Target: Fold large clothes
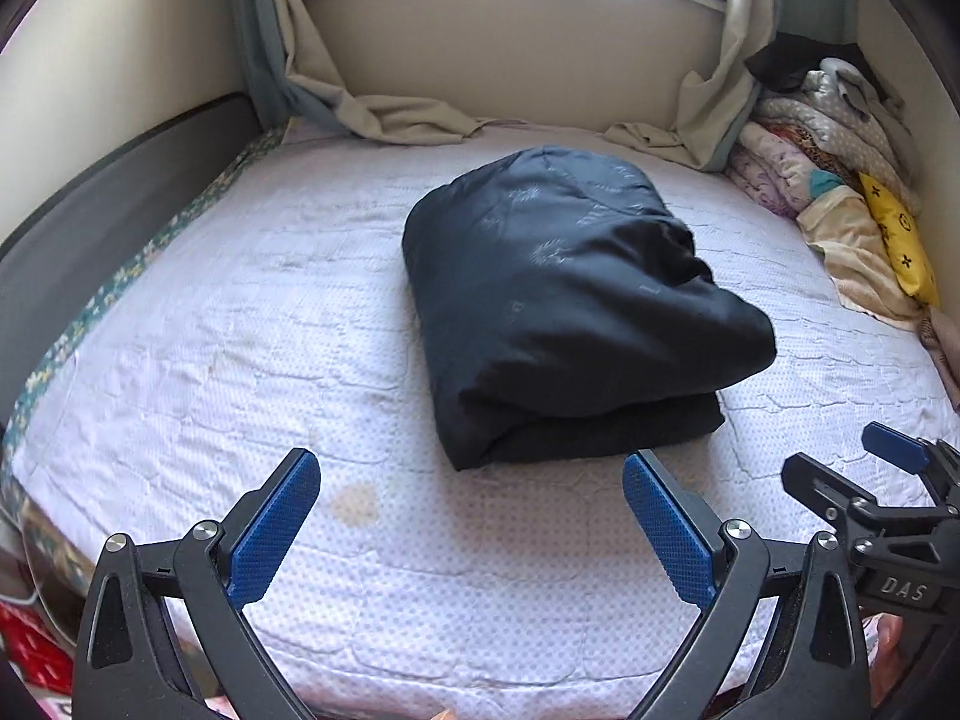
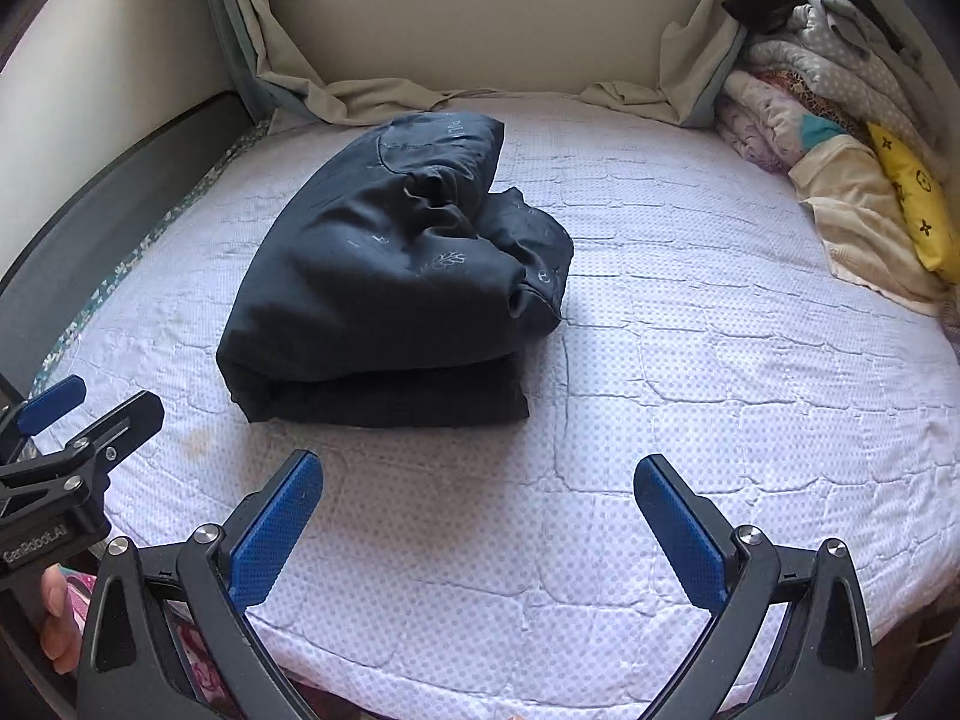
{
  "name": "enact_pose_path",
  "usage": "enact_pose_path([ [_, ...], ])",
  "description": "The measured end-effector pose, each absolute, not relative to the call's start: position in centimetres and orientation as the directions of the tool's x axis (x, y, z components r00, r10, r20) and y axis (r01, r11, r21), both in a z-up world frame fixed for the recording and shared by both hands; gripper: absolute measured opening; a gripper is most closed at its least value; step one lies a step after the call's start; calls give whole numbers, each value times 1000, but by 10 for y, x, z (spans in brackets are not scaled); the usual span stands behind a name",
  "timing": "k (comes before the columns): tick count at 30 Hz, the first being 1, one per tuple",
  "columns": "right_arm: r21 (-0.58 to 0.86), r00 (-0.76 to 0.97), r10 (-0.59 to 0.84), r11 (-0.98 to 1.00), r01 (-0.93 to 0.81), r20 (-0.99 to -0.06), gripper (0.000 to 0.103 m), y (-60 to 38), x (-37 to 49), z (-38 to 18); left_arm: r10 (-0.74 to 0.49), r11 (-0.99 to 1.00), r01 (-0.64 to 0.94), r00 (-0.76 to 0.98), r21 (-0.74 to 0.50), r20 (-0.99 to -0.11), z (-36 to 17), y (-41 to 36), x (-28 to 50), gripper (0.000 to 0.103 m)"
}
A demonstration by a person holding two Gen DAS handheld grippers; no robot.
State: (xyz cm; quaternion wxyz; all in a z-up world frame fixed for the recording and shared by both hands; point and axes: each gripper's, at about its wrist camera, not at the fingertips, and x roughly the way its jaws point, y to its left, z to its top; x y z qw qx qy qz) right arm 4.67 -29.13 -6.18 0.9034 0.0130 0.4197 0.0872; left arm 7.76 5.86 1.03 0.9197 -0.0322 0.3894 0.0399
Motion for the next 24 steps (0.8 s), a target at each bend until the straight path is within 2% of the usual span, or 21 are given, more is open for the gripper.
enact_pose_path([
  [24,116,620,169,985,-124,-767,103,-303,46,-68,79,996,-86,691,26,-718,4,47,84,102],
])
